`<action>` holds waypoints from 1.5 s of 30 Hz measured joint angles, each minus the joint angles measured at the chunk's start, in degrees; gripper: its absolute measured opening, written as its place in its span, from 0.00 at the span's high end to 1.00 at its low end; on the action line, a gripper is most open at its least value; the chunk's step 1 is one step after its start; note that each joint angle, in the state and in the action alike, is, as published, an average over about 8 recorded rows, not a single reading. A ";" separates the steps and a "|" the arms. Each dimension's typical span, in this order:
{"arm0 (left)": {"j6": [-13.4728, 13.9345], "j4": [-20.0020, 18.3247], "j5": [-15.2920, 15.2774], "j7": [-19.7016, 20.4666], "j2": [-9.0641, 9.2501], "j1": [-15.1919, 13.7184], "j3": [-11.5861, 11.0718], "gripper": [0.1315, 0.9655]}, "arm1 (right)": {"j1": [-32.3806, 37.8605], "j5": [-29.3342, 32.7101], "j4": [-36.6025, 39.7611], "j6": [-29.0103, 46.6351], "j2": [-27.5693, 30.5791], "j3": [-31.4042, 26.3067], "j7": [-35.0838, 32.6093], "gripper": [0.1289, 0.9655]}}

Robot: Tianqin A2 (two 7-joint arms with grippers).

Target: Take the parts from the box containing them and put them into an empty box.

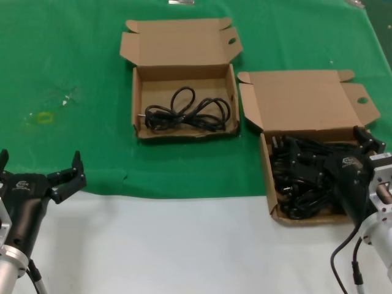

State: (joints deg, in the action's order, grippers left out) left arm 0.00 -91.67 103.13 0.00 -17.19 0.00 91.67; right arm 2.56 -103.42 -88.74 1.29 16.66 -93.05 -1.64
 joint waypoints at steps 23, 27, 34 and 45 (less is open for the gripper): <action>0.00 0.00 0.00 0.00 0.00 0.00 0.00 0.00 | 0.00 0.00 0.00 0.00 0.00 0.00 0.00 0.00; 0.00 0.00 0.00 0.00 0.00 0.00 0.00 0.00 | 0.00 0.00 0.00 0.00 0.00 0.00 0.00 0.00; 0.00 0.00 0.00 0.00 0.00 0.00 0.00 0.00 | 0.00 0.00 0.00 0.00 0.00 0.00 0.00 0.00; 0.00 0.00 0.00 0.00 0.00 0.00 0.00 0.00 | 0.00 0.00 0.00 0.00 0.00 0.00 0.00 0.00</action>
State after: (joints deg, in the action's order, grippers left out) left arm 0.00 -91.67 103.13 0.00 -17.19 0.00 91.67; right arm 2.56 -103.42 -88.74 1.29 16.66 -93.05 -1.64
